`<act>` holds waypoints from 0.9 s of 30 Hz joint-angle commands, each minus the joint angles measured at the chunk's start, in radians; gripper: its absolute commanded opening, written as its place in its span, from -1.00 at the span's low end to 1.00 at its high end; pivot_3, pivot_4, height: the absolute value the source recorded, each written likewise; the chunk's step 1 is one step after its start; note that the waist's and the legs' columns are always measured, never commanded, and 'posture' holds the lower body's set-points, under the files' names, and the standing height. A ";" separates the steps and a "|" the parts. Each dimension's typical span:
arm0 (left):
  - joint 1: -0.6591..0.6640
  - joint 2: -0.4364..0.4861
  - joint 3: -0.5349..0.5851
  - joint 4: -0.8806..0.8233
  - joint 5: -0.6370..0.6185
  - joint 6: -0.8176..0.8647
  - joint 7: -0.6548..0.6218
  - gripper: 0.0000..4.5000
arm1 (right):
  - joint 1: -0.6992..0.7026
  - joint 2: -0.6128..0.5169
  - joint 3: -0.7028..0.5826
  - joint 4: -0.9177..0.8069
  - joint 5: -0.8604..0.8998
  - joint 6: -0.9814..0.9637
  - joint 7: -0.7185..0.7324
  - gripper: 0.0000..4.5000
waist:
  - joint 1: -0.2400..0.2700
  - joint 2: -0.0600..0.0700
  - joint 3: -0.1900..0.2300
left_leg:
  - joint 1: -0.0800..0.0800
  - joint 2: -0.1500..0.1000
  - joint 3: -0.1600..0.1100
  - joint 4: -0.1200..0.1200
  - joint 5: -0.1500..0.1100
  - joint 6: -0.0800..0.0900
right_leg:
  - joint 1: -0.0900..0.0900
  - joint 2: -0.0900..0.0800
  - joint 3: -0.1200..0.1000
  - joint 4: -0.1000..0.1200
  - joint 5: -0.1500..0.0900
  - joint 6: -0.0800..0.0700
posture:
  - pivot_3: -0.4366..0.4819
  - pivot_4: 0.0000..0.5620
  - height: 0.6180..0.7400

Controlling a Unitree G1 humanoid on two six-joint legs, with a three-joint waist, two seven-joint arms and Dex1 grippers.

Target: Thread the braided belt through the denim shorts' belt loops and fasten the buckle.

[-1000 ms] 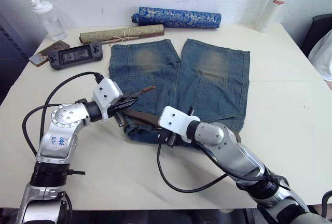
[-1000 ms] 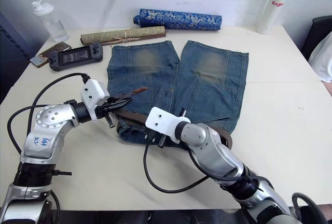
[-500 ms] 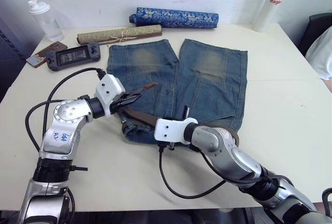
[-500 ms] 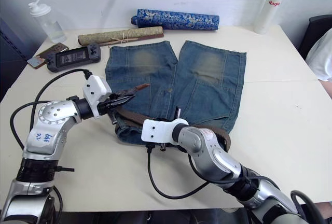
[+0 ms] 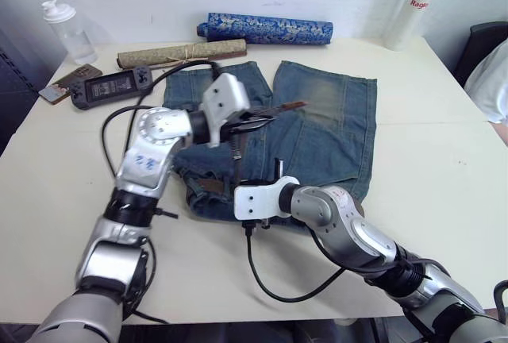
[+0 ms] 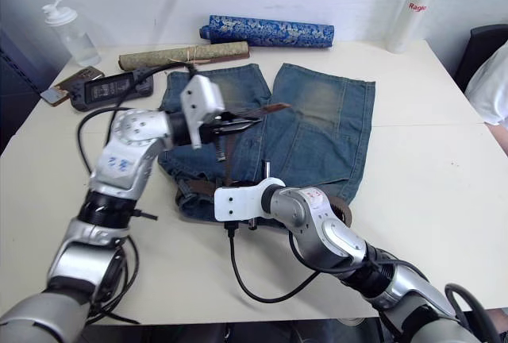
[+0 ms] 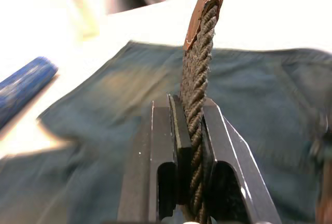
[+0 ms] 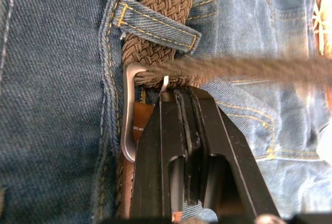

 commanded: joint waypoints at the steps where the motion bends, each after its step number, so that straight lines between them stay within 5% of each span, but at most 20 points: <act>1: -0.128 -0.080 -0.019 0.088 0.006 -0.091 -0.025 -1.00 | 0.034 -0.008 0.091 0.092 -0.038 -0.062 0.073 -0.97 | 0.001 0.000 0.000 | 0.000 0.000 0.000 0.000 0.000 0.000 | 0.000 0.000 0.000 0.000 0.000 0.000 | -0.05 -0.47 -0.68; 13: -0.318 -0.326 -0.078 0.426 0.079 -0.306 -0.103 -1.00 | 0.048 0.009 0.071 0.119 -0.162 -0.244 0.156 -0.97 | 0.004 0.000 0.000 | -0.001 -0.001 0.001 0.000 0.000 0.000 | 0.000 0.000 0.000 -0.001 0.001 0.001 | -0.05 -0.47 -0.68; 27: -0.349 -0.443 -0.084 0.481 0.083 -0.331 -0.135 -1.00 | 0.076 0.046 0.026 0.119 -0.193 -0.304 0.218 -0.97 | 0.025 0.000 0.000 | -0.001 -0.001 0.001 0.000 0.001 0.001 | 0.000 0.000 0.000 -0.001 0.001 0.002 | -0.05 -0.47 -0.68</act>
